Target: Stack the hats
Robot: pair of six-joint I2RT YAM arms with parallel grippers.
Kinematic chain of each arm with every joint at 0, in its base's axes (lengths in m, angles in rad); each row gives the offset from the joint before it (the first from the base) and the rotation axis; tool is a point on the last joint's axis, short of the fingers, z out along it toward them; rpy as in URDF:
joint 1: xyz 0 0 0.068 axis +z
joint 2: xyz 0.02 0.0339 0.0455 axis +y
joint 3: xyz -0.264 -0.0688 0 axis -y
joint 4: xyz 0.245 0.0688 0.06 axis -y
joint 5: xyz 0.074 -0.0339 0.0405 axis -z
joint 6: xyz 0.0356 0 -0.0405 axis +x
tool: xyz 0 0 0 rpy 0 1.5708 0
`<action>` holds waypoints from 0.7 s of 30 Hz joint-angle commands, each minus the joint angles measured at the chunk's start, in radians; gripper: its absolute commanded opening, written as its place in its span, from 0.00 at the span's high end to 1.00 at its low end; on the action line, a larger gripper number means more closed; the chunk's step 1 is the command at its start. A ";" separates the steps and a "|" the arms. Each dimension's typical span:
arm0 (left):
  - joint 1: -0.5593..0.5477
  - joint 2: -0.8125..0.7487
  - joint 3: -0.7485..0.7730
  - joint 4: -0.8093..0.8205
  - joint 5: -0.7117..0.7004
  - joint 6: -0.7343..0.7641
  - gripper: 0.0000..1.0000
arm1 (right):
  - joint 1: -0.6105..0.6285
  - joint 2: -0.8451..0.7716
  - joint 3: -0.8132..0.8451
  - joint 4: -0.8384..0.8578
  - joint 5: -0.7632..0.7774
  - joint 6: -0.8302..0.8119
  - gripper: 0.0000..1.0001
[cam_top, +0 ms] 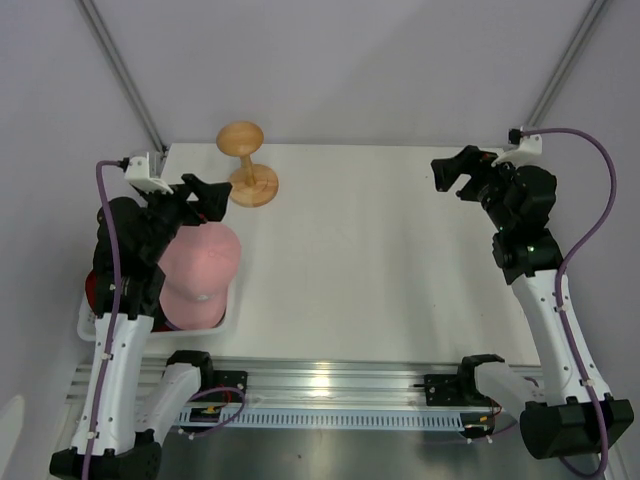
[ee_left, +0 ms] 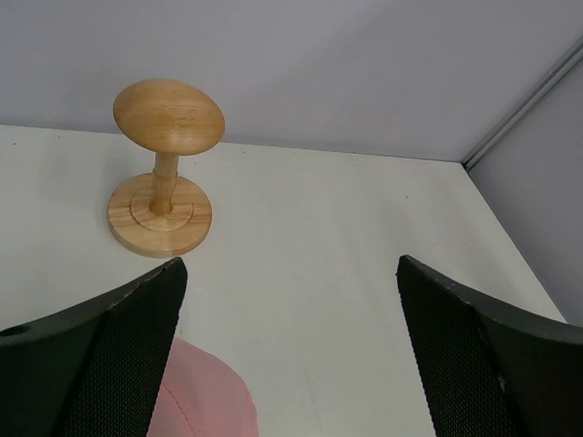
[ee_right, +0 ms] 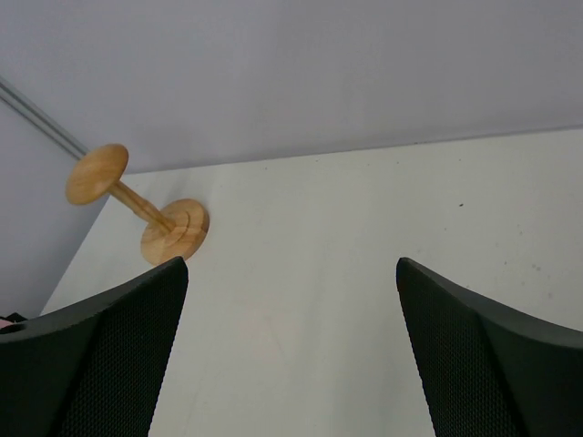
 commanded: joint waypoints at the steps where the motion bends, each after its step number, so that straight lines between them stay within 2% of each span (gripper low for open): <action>1: -0.022 -0.022 -0.010 0.023 -0.018 0.010 0.01 | 0.009 -0.047 -0.024 0.008 -0.031 0.042 0.01; 5: -0.037 -0.039 -0.039 0.040 -0.014 0.024 0.01 | 0.023 -0.064 -0.061 0.019 -0.069 0.088 0.01; 7: -0.037 -0.036 -0.044 0.024 -0.084 -0.013 0.01 | 0.039 -0.066 -0.091 0.053 -0.077 0.105 0.01; 8: -0.037 -0.029 -0.043 0.014 -0.171 -0.033 0.00 | 0.049 -0.066 -0.101 0.062 -0.063 0.117 0.01; 10: -0.036 -0.023 -0.041 -0.006 -0.221 -0.108 0.00 | 0.075 -0.058 -0.137 0.106 0.022 0.177 0.00; 15: -0.019 0.050 0.011 0.048 -0.161 -0.336 0.00 | 0.165 0.023 -0.188 0.293 0.110 0.290 0.00; 18: 0.004 0.140 0.040 0.134 -0.124 -0.457 0.01 | 0.210 0.130 -0.171 0.413 0.054 0.369 0.01; 21: 0.027 0.252 0.072 0.204 -0.115 -0.530 0.01 | 0.283 0.241 -0.112 0.473 0.055 0.380 0.00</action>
